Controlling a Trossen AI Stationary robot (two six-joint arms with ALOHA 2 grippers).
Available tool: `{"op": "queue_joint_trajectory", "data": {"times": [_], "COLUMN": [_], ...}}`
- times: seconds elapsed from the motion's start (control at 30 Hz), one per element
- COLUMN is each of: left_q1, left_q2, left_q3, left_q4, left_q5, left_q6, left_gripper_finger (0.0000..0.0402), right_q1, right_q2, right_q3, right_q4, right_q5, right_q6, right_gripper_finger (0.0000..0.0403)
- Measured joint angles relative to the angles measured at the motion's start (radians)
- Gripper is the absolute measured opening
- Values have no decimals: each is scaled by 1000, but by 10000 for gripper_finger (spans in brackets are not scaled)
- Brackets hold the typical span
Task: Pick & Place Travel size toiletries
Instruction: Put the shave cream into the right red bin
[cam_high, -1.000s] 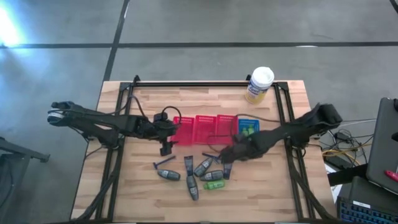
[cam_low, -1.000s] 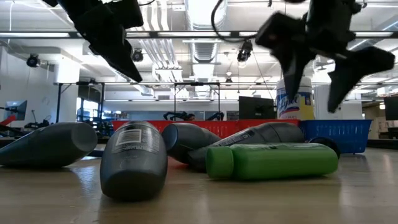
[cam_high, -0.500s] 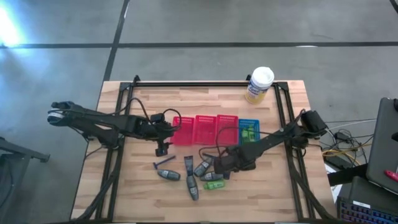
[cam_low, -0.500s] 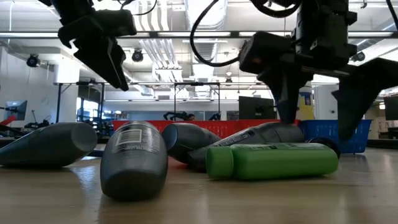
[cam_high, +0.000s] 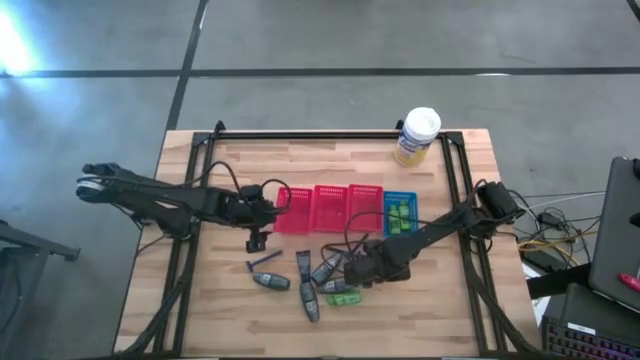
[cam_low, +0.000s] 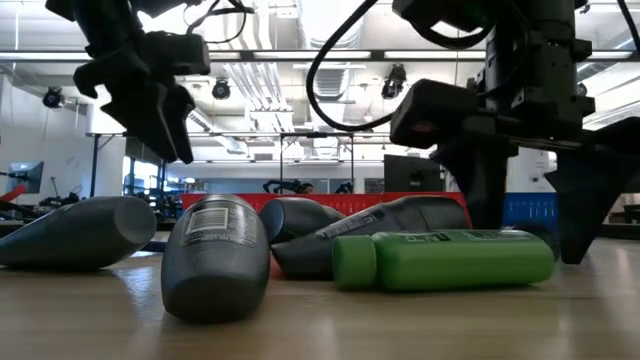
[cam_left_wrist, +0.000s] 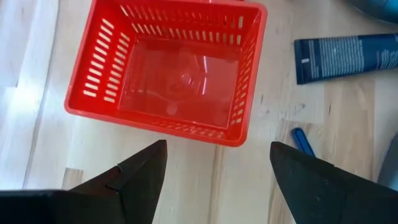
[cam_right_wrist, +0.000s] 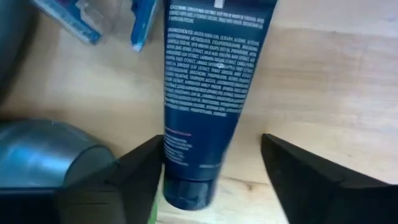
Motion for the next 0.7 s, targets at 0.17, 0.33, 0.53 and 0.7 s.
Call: {"op": "queue_joint_trajectory", "data": {"times": [0.17, 0.33, 0.53, 0.7], "left_q1": [0, 0, 0, 0], "left_q2": [0, 0, -7, -23], "left_q3": [0, -1, -2, -2], "left_q4": [2, 2, 4, 23], "left_q5": [0, 0, 0, -4], "left_q6": [25, 30, 26, 23], "left_gripper_finger": [289, 289, 289, 289], "right_q1": [-1, 0, -21, -149], "right_q2": [-2, -48, -228, -373], "right_q3": [-1, -1, 4, -9], "right_q4": [2, -5, -95, -198], "right_q5": [0, 21, 149, 272], "right_q6": [-31, -101, -83, -142], "right_gripper_finger": [172, 87, 51, 54]}}
